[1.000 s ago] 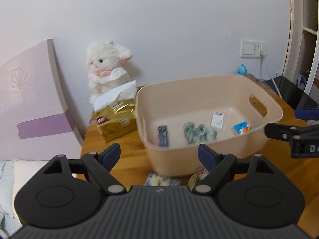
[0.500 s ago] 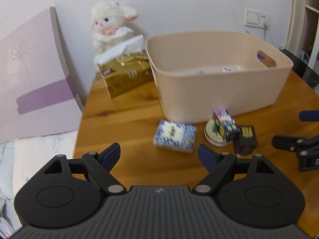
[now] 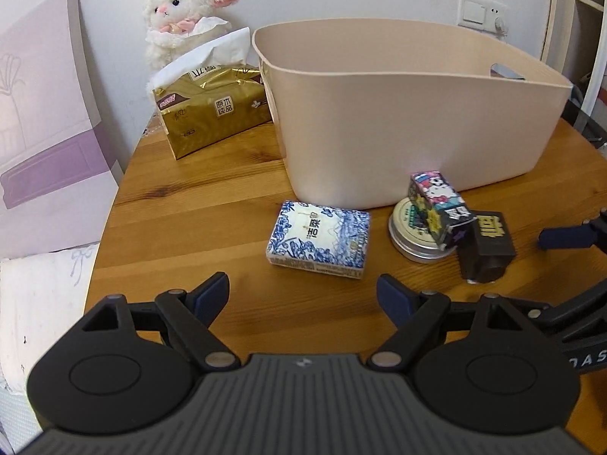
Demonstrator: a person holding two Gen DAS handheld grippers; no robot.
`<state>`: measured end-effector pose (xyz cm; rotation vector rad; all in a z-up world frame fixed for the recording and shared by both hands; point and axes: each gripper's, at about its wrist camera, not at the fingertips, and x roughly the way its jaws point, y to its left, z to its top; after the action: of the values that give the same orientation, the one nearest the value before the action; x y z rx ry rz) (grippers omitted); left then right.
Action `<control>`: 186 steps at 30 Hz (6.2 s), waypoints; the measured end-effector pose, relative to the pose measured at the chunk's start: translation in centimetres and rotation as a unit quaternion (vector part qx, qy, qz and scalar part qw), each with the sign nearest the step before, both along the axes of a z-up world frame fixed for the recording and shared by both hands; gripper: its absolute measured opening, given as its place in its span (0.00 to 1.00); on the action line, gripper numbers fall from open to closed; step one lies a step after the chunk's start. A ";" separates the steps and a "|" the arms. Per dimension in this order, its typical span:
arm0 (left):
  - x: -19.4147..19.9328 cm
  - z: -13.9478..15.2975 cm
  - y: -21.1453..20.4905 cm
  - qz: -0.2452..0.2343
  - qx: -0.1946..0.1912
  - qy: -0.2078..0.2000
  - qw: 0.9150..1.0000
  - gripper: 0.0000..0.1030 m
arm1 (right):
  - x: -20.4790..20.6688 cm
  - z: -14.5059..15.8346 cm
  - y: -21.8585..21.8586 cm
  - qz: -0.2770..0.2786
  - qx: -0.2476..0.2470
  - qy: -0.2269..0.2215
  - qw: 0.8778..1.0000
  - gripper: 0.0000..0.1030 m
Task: Organize objects
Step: 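Close left tool on blue-white tissue pack while right tool closes on black cube box, then carry tissue pack and black cube over the bin and open both tools, then move left tool toward round tin while right tool approaches printed cube box, then close right tool on printed cube box while left tool closes on round tin, then carry tin and cube box over the bin and open both tools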
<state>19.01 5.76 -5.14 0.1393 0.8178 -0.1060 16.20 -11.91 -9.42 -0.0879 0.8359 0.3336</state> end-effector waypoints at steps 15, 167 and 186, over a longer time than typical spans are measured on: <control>3.5 -1.7 -0.2 0.024 -0.040 0.002 0.999 0.84 | 3.2 0.0 -1.4 -0.048 -0.002 -0.035 0.998 1.00; 0.7 0.1 -4.3 -0.013 -0.017 -0.009 1.000 0.83 | 2.0 2.2 -3.2 -0.042 0.014 -0.019 0.999 0.20; 1.2 -1.3 -7.5 -0.003 -0.043 -0.002 0.999 0.53 | 2.2 1.6 -6.4 -0.054 0.007 -0.024 0.998 0.20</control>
<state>20.19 -1.69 -6.43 0.0599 0.8072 -0.1465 18.42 -18.30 -7.86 -0.0380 0.7874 0.2342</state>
